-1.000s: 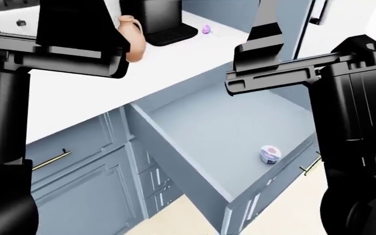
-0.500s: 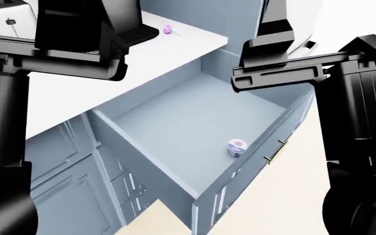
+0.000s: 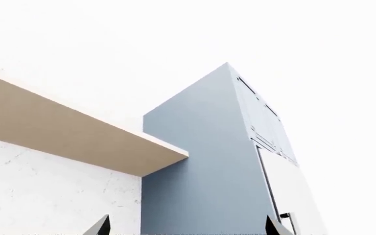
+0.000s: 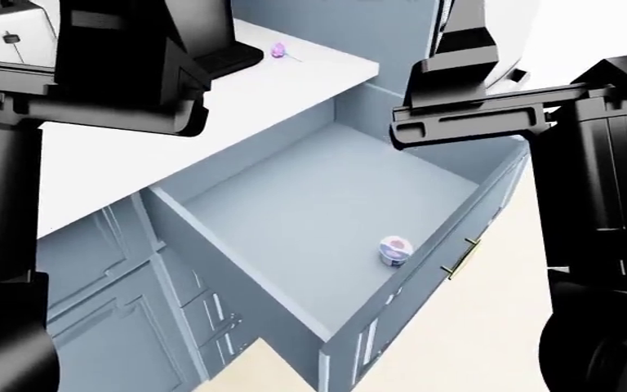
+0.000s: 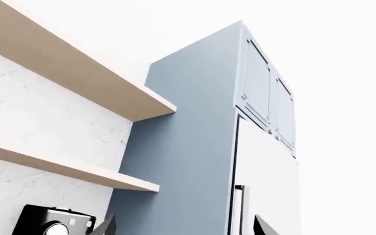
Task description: Close the right drawer.
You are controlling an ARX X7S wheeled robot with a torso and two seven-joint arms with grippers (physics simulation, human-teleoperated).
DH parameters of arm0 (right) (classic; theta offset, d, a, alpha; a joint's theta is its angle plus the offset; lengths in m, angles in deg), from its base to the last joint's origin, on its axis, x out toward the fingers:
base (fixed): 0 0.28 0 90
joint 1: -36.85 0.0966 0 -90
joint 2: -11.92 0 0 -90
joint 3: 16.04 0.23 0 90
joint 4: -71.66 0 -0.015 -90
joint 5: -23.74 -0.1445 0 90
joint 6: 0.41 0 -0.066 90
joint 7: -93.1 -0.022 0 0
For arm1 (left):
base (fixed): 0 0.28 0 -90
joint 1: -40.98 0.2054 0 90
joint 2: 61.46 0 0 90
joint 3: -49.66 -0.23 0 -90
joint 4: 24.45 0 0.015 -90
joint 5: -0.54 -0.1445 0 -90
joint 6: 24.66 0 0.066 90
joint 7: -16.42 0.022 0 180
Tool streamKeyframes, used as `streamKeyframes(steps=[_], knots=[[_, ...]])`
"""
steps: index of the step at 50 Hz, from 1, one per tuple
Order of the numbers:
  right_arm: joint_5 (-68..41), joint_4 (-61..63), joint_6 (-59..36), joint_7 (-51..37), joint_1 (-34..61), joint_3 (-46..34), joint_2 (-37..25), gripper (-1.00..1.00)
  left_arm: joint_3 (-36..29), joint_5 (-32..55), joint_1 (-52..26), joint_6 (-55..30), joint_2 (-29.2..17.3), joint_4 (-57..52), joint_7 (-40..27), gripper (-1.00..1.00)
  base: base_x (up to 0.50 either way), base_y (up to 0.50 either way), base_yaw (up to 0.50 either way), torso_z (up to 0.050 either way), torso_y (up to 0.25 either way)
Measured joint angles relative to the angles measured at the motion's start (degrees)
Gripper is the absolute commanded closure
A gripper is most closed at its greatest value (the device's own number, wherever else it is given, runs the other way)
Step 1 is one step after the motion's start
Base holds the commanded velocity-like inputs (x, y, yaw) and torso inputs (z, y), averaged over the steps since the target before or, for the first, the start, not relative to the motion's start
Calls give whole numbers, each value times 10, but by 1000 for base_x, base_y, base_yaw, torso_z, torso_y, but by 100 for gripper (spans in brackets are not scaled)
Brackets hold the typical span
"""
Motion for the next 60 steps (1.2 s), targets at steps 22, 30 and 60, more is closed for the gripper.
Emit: streamKeyframes(steps=[22, 30, 60], knots=[[-16, 0, 7, -20, 8, 5, -9, -100, -16, -5, -6, 10, 0, 8, -1, -100, 223, -235, 0, 0, 0], [-18, 2, 16, -24, 7, 9, -14, -100, -22, -7, -9, 11, 3, 10, 0, -100, 0, 0, 0, 0, 0], [-15, 8, 25, -43, 15, -2, -27, -100, -32, -14, -8, 24, -1, 15, 0, -100, 221, 209, 0, 0, 0]])
